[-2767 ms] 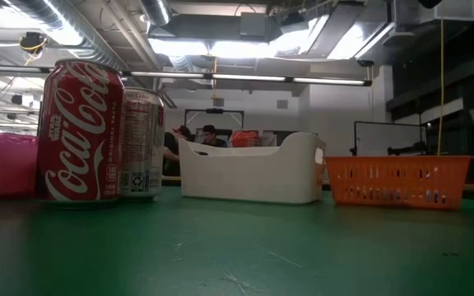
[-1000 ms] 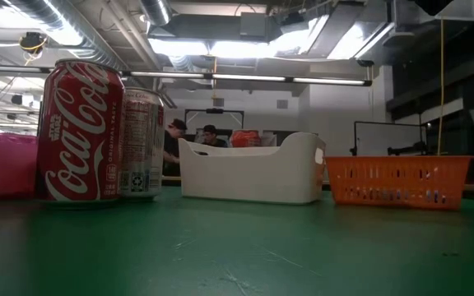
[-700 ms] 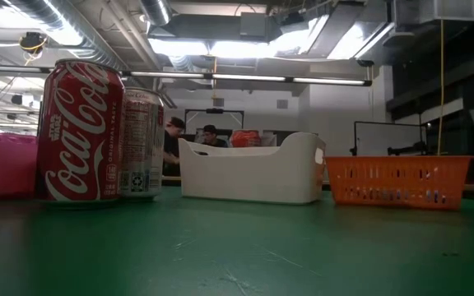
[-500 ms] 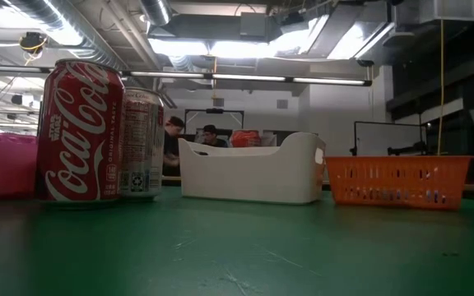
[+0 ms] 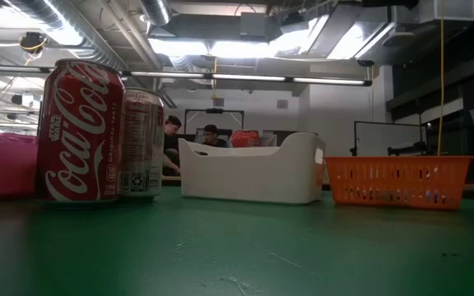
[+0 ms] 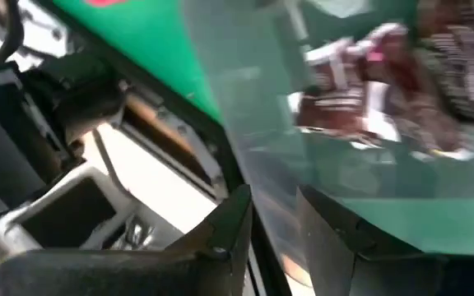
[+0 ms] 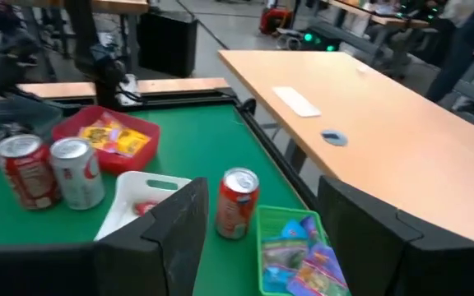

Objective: Sort candy
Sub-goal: Return to Home Position

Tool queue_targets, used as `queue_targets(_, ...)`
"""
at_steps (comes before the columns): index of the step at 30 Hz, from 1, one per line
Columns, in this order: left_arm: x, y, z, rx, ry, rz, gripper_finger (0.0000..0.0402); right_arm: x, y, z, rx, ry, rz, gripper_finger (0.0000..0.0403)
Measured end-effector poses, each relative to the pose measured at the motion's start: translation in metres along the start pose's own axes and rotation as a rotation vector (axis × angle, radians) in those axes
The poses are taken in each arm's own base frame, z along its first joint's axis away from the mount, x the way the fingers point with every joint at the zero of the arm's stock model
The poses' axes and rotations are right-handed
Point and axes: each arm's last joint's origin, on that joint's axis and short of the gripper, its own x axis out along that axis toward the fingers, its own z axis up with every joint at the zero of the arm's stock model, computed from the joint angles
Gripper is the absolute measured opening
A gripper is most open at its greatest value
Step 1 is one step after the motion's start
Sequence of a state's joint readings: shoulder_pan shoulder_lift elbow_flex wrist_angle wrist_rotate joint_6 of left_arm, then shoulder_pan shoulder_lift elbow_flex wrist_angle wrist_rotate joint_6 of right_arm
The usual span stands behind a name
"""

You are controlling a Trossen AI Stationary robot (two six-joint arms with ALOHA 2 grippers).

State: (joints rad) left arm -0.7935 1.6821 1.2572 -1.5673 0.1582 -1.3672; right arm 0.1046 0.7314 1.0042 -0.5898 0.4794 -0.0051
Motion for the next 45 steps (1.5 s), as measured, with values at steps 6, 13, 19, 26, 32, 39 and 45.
queue_targets(6, -0.045, 0.001, -0.001, 0.019, -0.185, -0.147, 0.0071, -0.008, -0.009, 0.000, 0.026, -0.025, -0.034, 0.0230)
queue_targets(13, -0.101, 0.013, 0.002, -0.038, -0.492, -0.312, 0.0042, -0.010, -0.010, 0.000, 0.030, -0.032, -0.040, 0.0213)
queue_targets(19, -0.126, 0.026, 0.019, -0.093, -0.522, -0.390, 0.0027, -0.010, -0.010, 0.000, 0.027, -0.029, -0.040, 0.0172)
queue_targets(26, -0.151, 0.047, 0.045, 0.007, -0.706, -0.354, 0.0007, -0.010, -0.010, 0.000, 0.027, -0.030, -0.040, 0.0118)
queue_targets(32, -0.171, 0.100, 0.063, 0.035, -0.865, -0.338, 0.0001, -0.018, -0.014, 0.000, 0.041, -0.060, -0.030, 0.0053)
queue_targets(39, -0.183, 0.176, 0.063, -0.007, -1.014, -0.361, 0.0000, -0.038, -0.023, -0.002, 0.066, -0.118, -0.024, 0.0011)
queue_targets(45, -0.174, 0.216, 0.048, -0.069, -1.110, -0.397, 0.0000, -0.059, -0.033, -0.014, 0.064, -0.103, -0.022, 0.0004)
